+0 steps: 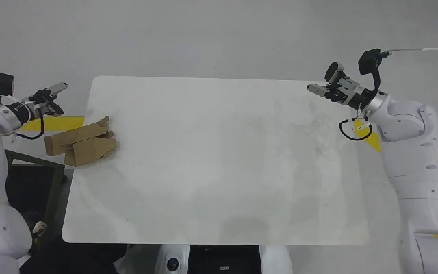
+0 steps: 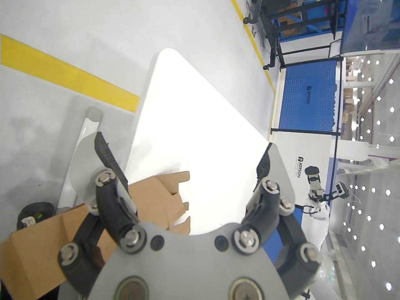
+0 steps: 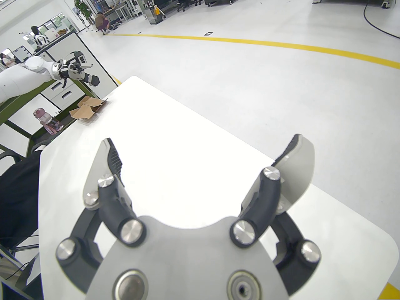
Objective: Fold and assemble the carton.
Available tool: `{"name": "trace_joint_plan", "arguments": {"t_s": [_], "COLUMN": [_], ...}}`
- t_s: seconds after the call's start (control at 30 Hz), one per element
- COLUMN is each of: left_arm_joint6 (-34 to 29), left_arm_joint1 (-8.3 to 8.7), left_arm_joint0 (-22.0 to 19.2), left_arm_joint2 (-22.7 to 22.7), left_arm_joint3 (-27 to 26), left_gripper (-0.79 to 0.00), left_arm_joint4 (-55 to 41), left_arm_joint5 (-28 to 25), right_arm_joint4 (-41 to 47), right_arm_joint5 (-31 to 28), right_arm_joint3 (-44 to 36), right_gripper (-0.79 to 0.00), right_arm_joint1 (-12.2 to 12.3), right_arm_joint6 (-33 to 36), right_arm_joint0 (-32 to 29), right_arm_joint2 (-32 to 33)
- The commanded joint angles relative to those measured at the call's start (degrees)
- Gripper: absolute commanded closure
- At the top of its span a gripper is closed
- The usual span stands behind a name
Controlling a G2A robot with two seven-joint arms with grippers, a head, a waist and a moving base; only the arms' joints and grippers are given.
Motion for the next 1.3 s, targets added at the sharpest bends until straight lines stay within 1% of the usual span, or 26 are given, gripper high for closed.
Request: {"name": "trace_joint_plan", "arguments": {"t_s": [0.0,0.13,0.33,0.57,0.67,0.8,0.9,1.07,1.27], "left_arm_joint6": [0.86,1.71,4.81,3.61,2.54,1.73,-0.49,-4.68,-6.2], "left_arm_joint1": [0.44,1.4,2.65,3.37,3.65,4.25,4.68,5.28,5.49], "left_arm_joint0": [-0.46,-1.05,-1.66,-2.13,-2.04,-2.57,-2.94,-2.87,-2.49], "left_arm_joint2": [0.03,1.0,2.88,5.2,6.35,6.07,5.64,5.59,5.84], "left_arm_joint3": [1.06,2.58,4.56,7.31,8.23,9.99,10.99,11.7,11.75], "left_gripper": [-0.785,-0.785,-0.785,-0.785,-0.785,-0.785,-0.785,-0.785,-0.785], "left_arm_joint4": [0.7,4.08,10.03,14.23,16.21,15.4,13.97,12.71,11.31], "left_arm_joint5": [0.27,1.36,3.73,5.49,5.22,5.83,5.5,3.88,2.81], "right_arm_joint4": [0.0,0.0,0.0,0.0,0.0,0.0,0.0,0.0,0.0], "right_arm_joint5": [0.0,0.0,0.0,0.0,0.0,0.0,0.0,0.0,0.0], "right_arm_joint3": [0.0,0.0,0.0,0.0,0.0,0.0,0.0,0.0,0.0], "right_gripper": [-0.785,-0.785,-0.785,-0.785,-0.785,-0.785,-0.785,-0.785,-0.785], "right_arm_joint1": [0.0,0.0,0.0,0.0,0.0,0.0,0.0,0.0,0.0], "right_arm_joint6": [0.0,0.0,0.0,0.0,0.0,0.0,0.0,0.0,0.0], "right_arm_joint0": [0.0,0.0,0.0,0.0,0.0,0.0,0.0,0.0,0.0], "right_arm_joint2": [0.0,0.0,0.0,0.0,0.0,0.0,0.0,0.0,0.0]}}
